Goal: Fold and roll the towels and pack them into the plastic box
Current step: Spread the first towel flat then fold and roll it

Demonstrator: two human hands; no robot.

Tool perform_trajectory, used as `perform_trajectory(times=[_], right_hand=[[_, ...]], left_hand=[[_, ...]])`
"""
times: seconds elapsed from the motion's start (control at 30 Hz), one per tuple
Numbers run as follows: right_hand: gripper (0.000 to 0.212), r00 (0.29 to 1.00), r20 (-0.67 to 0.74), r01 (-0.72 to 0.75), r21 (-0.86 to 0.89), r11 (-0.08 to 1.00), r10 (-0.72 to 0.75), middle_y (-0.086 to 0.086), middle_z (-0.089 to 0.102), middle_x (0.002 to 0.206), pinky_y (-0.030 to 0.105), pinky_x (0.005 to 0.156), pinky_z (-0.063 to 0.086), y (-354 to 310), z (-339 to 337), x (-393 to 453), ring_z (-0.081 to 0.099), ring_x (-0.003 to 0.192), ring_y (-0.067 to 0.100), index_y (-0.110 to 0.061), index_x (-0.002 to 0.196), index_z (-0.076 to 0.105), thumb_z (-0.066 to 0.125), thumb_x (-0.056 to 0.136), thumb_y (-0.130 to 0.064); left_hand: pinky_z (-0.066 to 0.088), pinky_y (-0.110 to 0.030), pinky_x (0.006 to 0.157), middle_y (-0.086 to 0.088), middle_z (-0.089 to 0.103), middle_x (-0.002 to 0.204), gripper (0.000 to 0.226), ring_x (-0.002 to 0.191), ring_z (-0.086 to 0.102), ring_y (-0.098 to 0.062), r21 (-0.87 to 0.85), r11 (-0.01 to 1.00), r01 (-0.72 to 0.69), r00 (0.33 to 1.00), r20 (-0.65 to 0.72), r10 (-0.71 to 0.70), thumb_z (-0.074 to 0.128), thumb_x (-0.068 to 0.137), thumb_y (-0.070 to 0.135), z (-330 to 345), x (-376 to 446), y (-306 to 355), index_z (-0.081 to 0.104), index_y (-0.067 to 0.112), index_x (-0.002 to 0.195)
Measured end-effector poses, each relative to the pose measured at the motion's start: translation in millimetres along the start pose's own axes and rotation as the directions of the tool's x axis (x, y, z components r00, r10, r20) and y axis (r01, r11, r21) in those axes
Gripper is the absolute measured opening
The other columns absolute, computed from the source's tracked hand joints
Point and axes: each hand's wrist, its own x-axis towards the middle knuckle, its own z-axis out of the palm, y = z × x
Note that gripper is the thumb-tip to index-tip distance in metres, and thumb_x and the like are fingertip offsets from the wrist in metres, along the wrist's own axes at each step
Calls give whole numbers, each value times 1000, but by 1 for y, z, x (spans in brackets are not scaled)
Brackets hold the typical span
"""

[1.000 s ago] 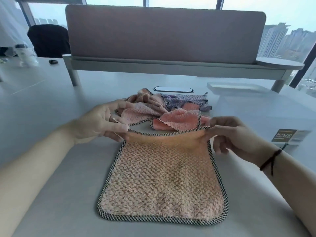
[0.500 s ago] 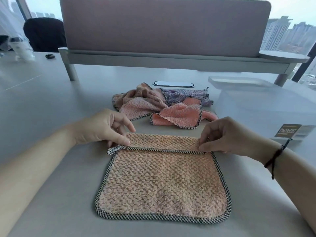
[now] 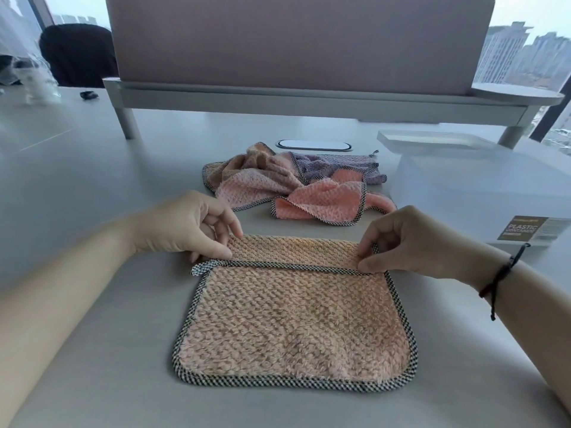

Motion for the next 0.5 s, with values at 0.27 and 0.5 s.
perform_trajectory(times=[0.27, 0.5], right_hand=[[14, 958, -264, 60, -210, 976, -116, -6, 68, 82, 20, 62, 42, 13, 1, 7, 51, 60, 1, -37, 75, 76, 86, 69, -30], [28, 927, -299, 196, -121, 973, -225, -3, 49, 56, 28, 56, 33, -7, 5, -4, 37, 51, 7, -24, 64, 71, 84, 61, -48]], left_hand=[[46, -16, 59, 0, 70, 73, 15, 60, 53, -3, 127, 988, -82, 979, -177, 104, 83, 77, 13, 5, 7, -8, 76, 22, 88], [38, -18, 52, 2, 61, 61, 11, 54, 47, -4, 259, 928, -267, 897, -286, 337, 85, 76, 19, 18, 0, 8, 74, 23, 75]])
